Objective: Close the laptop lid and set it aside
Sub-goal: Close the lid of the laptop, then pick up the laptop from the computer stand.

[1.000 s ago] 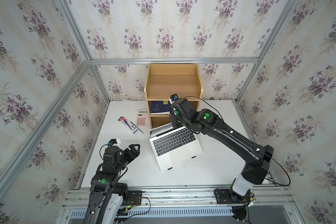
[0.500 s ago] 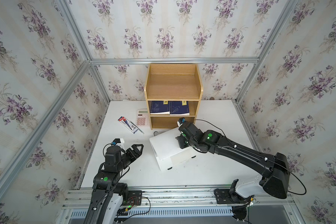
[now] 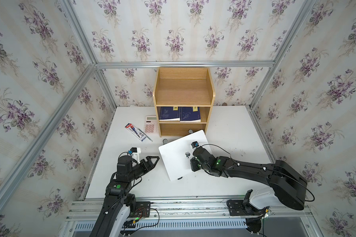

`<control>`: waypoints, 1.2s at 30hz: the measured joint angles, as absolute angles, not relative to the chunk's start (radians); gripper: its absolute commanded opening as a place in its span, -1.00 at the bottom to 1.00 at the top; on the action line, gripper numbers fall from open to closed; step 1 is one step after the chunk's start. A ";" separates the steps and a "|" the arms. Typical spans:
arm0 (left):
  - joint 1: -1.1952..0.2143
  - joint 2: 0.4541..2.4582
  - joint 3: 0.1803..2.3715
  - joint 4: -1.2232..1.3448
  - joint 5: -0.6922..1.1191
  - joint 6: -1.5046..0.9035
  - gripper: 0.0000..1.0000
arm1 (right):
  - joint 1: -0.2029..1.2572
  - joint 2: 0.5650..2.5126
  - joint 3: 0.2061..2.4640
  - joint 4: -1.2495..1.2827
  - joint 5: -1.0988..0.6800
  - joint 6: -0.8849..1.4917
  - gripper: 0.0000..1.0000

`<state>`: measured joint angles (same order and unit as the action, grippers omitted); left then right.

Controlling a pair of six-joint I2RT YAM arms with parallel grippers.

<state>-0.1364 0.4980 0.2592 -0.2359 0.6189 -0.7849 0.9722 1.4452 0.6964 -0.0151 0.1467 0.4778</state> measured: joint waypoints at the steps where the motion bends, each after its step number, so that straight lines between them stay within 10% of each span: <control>1: -0.144 0.508 0.242 -0.203 0.626 -0.784 0.68 | 0.972 1.440 0.677 0.019 0.149 0.479 -1.00; 17: -0.295 0.736 0.160 0.124 0.566 -0.673 0.50 | 0.856 1.069 0.495 0.195 0.318 0.450 -1.00; 36: -0.377 0.886 0.113 0.372 0.520 -0.678 0.05 | 0.498 1.449 0.564 0.242 0.144 0.498 -1.00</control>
